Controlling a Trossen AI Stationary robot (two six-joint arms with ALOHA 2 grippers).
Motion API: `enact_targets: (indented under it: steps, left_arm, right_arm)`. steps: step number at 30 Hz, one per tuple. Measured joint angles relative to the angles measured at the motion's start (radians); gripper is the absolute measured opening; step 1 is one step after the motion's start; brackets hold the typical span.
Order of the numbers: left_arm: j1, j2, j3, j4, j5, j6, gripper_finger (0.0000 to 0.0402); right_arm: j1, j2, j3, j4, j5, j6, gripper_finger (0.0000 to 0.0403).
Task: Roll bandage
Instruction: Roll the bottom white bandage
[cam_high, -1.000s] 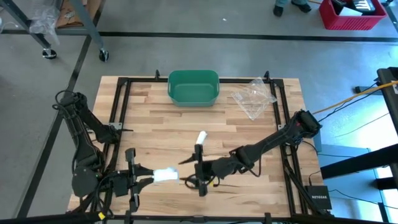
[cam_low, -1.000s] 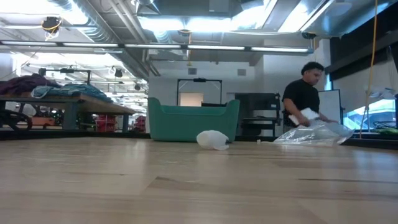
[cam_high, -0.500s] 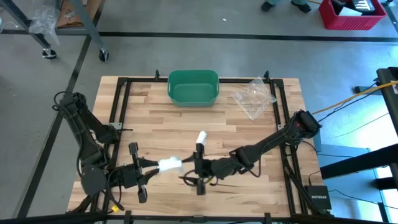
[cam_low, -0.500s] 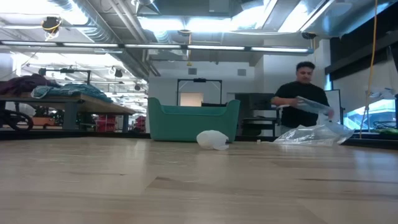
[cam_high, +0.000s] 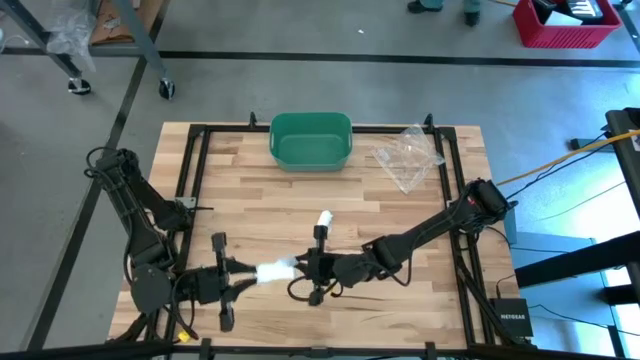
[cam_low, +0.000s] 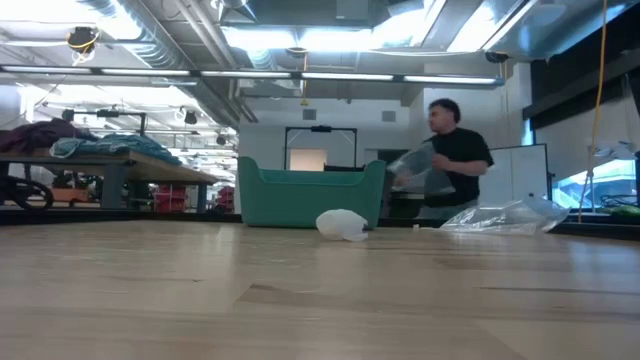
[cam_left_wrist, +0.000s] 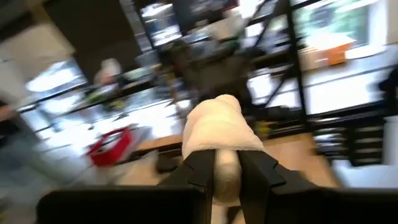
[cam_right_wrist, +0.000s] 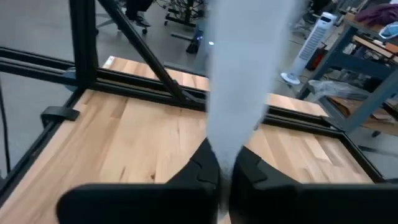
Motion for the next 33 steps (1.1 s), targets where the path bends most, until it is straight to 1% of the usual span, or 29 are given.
enact_targets:
  steps: [1, 3, 5, 7, 8, 9, 12, 14, 16, 19, 22, 25, 27, 29, 33]
  left_arm:
    - [0.002, 0.000, 0.000, 0.005, 0.046, -0.004, 0.0040]
    - [0.013, 0.000, 0.000, 0.024, 0.116, -0.001, 0.0040]
    - [0.026, 0.000, -0.001, 0.070, 0.125, 0.028, 0.0040]
    - [0.046, 0.000, -0.006, 0.113, 0.116, 0.081, 0.0040]
    - [0.054, 0.000, -0.007, 0.126, 0.101, 0.108, 0.0040]
    - [0.061, 0.000, -0.007, 0.139, 0.064, 0.133, 0.0040]
    - [0.081, -0.001, -0.007, 0.158, -0.080, 0.220, 0.0040]
    - [0.095, -0.001, -0.007, 0.135, -0.149, 0.258, 0.0040]
    - [0.111, 0.000, -0.007, 0.089, -0.172, 0.259, 0.0040]
    - [0.122, 0.000, -0.007, -0.015, -0.186, 0.224, 0.0040]
    - [0.129, 0.012, -0.007, -0.144, -0.190, 0.158, 0.0040]
    - [0.128, 0.033, -0.007, -0.253, -0.190, 0.104, 0.0040]
    - [0.128, 0.050, -0.007, -0.305, -0.180, 0.075, 0.0040]
    - [0.128, 0.071, -0.007, -0.336, -0.135, 0.063, 0.0040]
    - [0.131, 0.108, -0.007, -0.326, -0.003, 0.068, 0.0040]
  right_arm:
    - [0.001, 0.001, 0.000, 0.002, -0.001, -0.002, 0.0011]
    - [0.001, 0.007, 0.001, 0.005, -0.002, 0.007, 0.0019]
    - [0.002, 0.013, 0.001, 0.004, -0.005, 0.016, 0.0021]
    - [0.002, 0.014, 0.001, 0.004, -0.005, 0.016, 0.0012]
    - [0.006, 0.013, 0.001, 0.007, -0.009, 0.016, 0.0007]
    - [0.011, 0.013, 0.002, 0.007, -0.014, 0.016, 0.0006]
    - [0.043, 0.014, 0.002, 0.000, -0.004, 0.016, 0.0013]
    - [0.069, 0.014, 0.009, -0.002, -0.004, 0.015, 0.0014]
    - [0.095, 0.014, 0.026, -0.006, -0.005, -0.008, 0.0010]
    - [0.138, 0.014, 0.066, -0.012, 0.013, -0.084, 0.0004]
    - [0.183, 0.014, 0.137, -0.050, 0.111, -0.196, 0.0009]
    - [0.216, 0.013, 0.220, -0.111, 0.203, -0.309, 0.0016]
    - [0.229, 0.013, 0.277, -0.156, 0.236, -0.366, 0.0017]
    - [0.231, 0.013, 0.336, -0.201, 0.259, -0.407, 0.0014]
    - [0.215, 0.012, 0.445, -0.299, 0.276, -0.449, 0.0007]
